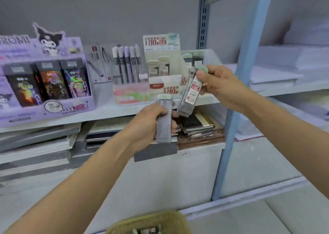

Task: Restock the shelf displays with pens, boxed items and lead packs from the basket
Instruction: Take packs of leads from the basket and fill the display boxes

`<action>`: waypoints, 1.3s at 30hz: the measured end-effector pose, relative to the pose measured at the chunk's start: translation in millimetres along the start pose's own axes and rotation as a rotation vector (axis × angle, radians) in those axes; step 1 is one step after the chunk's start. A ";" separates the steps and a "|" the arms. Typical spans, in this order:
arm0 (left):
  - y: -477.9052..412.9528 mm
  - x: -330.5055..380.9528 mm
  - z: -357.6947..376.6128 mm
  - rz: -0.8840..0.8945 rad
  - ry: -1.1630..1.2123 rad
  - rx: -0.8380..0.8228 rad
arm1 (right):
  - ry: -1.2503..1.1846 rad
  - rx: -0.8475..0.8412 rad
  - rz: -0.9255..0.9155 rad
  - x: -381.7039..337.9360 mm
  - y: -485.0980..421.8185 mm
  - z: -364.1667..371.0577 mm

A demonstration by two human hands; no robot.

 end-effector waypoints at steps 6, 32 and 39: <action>-22.7 48.6 13.9 0.215 0.060 -0.011 | 0.180 0.336 -0.188 -51.6 -43.8 -64.8; -51.0 64.0 5.1 0.292 0.009 0.050 | 0.631 0.204 -0.160 -22.8 -113.0 -74.1; -51.3 64.5 7.6 0.295 0.006 0.049 | 0.589 0.270 -0.236 -37.0 -106.0 -83.1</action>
Point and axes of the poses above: each hand's wrist, its own y-axis away from the middle knuckle, its own z-axis out of the palm, x = y × z, the point moved 6 cm from there along -y, towards the middle knuckle, and after that the axes turned 4 degrees about x, right-handed, at the moved point
